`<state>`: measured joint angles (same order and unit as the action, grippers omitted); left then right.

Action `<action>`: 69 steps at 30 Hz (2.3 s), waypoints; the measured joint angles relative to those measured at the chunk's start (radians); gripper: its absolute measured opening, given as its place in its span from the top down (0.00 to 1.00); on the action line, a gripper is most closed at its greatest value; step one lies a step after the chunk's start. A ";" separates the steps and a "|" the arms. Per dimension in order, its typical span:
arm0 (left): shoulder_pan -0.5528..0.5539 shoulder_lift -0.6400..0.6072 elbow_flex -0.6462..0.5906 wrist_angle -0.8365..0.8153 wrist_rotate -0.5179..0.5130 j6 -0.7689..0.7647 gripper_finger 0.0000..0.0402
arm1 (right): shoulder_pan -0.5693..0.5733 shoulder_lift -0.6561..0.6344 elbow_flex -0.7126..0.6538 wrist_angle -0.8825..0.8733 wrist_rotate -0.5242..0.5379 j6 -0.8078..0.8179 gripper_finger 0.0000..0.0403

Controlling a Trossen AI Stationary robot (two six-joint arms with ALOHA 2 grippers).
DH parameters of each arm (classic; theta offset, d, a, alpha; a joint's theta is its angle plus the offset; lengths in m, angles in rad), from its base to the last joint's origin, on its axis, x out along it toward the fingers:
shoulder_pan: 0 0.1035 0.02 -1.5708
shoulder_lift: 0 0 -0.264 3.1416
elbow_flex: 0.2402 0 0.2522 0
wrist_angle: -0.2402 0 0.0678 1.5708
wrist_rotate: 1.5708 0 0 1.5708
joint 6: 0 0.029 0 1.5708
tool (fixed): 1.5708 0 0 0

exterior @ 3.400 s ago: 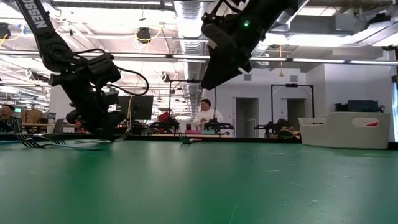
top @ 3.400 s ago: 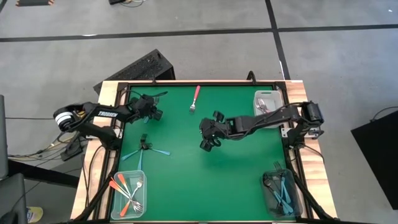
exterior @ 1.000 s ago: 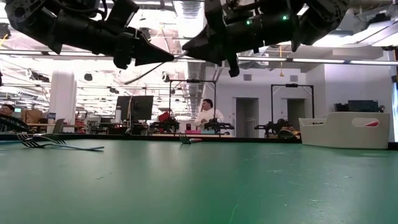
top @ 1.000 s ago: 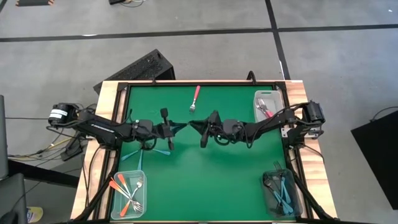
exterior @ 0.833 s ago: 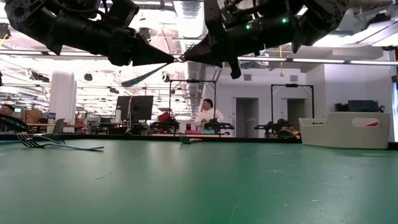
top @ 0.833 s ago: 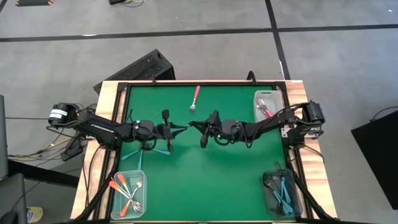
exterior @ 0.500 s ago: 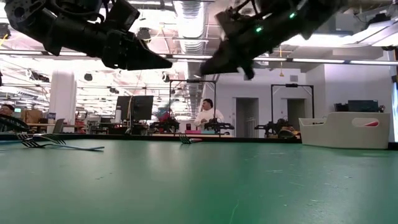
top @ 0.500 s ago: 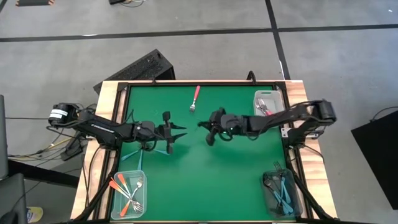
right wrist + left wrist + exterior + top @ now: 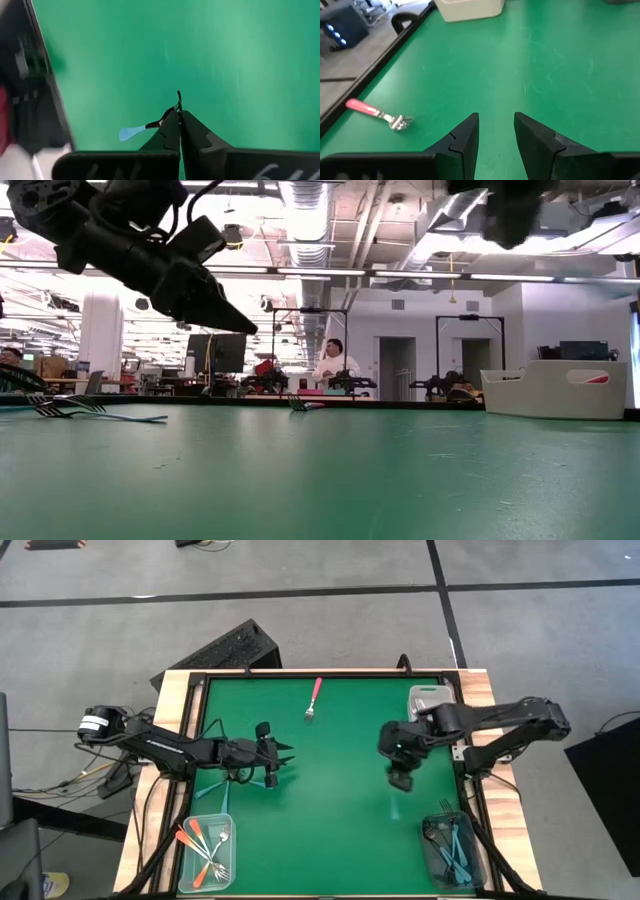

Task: Sort silverware by color (type)
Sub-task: Put the blue fork into the black bin

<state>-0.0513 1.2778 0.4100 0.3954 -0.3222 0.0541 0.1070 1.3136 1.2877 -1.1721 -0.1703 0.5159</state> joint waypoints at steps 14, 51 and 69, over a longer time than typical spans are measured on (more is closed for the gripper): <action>-0.011 -0.035 0.000 -0.016 0.053 -0.104 0.71 | 0.293 -0.011 -0.067 -0.304 -0.140 0.464 0.97; -0.245 -0.309 0.072 -0.912 0.144 -0.592 0.71 | 0.269 0.045 -0.145 0.279 0.410 0.108 0.59; -0.211 -0.034 0.063 -0.990 0.127 -0.443 0.71 | 0.236 0.265 -0.145 0.320 0.507 0.077 0.59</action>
<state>-0.2623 1.2433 0.4727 -0.5942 -0.1947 -0.3888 0.3431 1.5784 1.1423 -0.8521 0.3371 0.5932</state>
